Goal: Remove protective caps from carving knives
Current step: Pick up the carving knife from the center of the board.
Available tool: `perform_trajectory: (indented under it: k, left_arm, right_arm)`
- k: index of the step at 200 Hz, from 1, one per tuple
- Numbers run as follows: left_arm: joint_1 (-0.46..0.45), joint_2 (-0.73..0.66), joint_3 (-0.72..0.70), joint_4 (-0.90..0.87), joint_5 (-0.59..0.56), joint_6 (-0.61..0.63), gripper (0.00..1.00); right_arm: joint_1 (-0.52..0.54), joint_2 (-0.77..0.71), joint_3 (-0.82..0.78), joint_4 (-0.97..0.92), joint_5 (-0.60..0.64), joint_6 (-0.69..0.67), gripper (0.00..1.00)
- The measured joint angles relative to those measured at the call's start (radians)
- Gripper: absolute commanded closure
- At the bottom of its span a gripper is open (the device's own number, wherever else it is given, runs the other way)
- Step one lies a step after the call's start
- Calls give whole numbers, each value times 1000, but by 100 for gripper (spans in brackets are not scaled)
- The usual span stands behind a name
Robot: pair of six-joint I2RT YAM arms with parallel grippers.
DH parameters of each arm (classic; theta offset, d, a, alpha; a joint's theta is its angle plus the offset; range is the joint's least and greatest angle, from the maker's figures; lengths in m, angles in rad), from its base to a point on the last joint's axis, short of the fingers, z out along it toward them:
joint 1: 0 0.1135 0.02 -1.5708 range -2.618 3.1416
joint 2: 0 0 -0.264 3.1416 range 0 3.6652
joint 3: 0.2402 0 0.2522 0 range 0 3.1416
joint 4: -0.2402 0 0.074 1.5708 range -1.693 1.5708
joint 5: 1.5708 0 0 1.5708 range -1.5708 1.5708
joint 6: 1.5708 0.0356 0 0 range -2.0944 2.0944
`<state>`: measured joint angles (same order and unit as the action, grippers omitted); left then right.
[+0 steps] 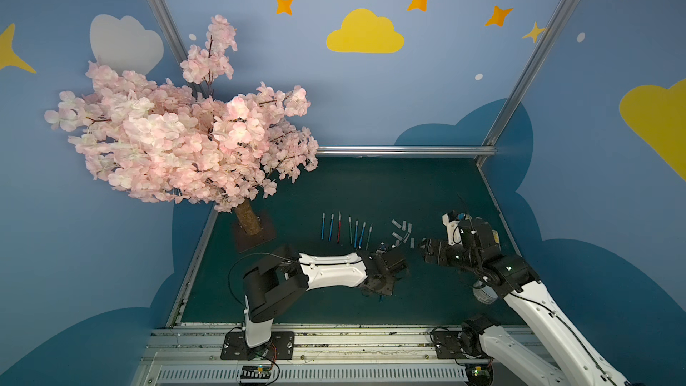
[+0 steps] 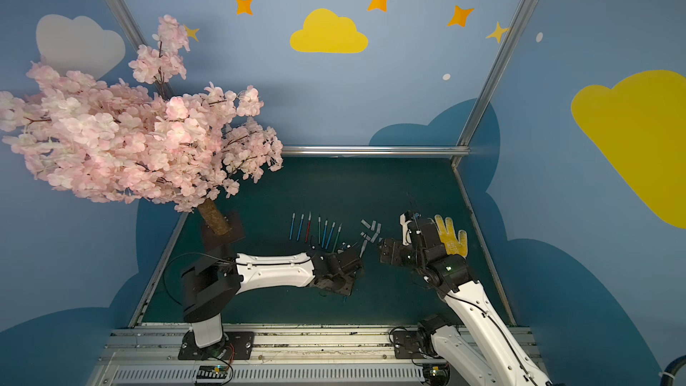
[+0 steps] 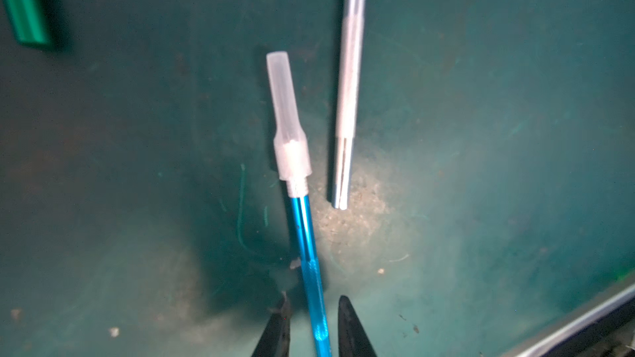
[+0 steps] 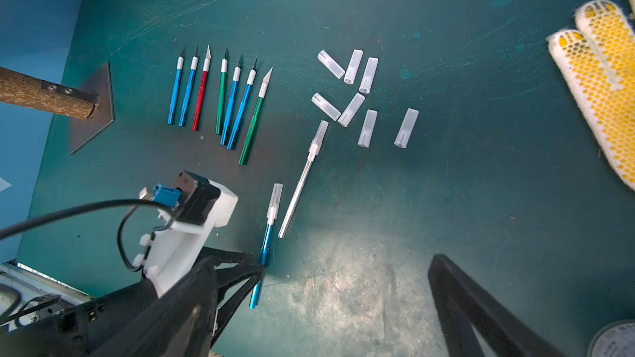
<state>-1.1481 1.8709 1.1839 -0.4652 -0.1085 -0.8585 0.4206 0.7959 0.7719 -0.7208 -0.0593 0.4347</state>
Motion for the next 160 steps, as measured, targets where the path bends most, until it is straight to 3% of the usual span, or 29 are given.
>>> perform_trajectory:
  k: [160]
  left_arm:
    - [-5,61,90,-234,-131,43,77]
  right_arm:
    - [-1,-8,0,-3,-1,-2,4]
